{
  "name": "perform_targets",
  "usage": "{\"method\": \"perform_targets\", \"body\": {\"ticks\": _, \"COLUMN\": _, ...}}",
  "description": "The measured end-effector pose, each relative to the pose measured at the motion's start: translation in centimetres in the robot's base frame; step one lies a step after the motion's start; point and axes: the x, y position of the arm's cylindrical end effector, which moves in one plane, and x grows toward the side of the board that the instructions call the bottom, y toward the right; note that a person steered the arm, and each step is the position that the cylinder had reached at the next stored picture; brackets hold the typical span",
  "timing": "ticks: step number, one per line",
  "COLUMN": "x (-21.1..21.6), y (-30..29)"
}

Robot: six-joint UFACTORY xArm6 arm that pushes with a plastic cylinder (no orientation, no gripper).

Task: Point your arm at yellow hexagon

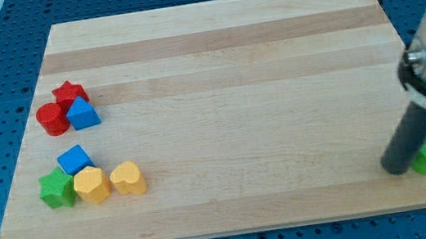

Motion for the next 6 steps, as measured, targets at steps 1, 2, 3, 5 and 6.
{"method": "perform_targets", "body": {"ticks": 1, "x": 0.0, "y": -5.8}}
{"method": "perform_targets", "body": {"ticks": 2, "x": 0.5, "y": -12.6}}
{"method": "perform_targets", "body": {"ticks": 3, "x": 2.1, "y": -20.2}}
{"method": "perform_targets", "body": {"ticks": 5, "x": 3.3, "y": -32.8}}
{"method": "perform_targets", "body": {"ticks": 6, "x": 2.2, "y": -35.0}}
